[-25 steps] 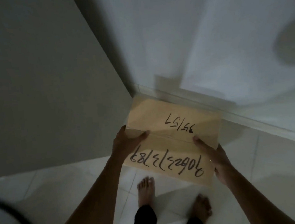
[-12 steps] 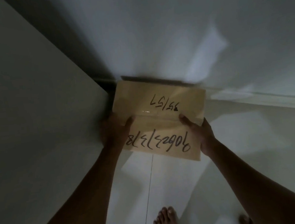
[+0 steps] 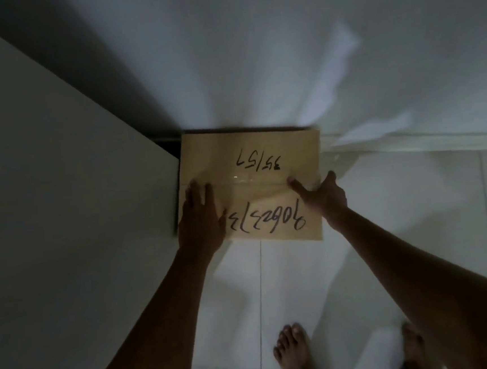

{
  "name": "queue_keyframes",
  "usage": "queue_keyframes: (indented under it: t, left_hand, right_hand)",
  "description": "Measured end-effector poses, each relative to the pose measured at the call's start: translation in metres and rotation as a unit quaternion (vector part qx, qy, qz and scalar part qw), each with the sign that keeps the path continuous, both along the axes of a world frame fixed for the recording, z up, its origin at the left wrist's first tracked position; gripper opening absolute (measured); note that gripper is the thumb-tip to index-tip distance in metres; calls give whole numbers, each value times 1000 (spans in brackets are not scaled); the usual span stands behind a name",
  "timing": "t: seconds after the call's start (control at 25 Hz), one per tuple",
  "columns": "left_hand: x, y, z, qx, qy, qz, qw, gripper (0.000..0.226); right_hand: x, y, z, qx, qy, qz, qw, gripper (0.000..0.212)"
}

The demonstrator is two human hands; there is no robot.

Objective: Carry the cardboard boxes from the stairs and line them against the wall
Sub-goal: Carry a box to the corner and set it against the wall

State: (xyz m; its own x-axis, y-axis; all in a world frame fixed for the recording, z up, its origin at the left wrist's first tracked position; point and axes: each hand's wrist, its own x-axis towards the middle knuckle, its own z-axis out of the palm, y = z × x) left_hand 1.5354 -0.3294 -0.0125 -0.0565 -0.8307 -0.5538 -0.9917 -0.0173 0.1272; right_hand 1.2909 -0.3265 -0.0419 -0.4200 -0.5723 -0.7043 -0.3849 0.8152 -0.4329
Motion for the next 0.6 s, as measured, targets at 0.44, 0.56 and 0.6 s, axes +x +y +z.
queue_keyframes:
  t: [0.44,0.56,0.6]
  left_hand:
    - [-128,89,391,26,133,-126,983,70]
    - [-177,114,472,10,128,-186,974,70]
    - [-196,123,495,4,129,-200,971,69]
  right_hand:
    - [-109,155,408,-20,123,64,990,96]
    - [-163,209,495,-38,177,34,983,92]
    - [-182,227,519,-43,189,20,981,90]
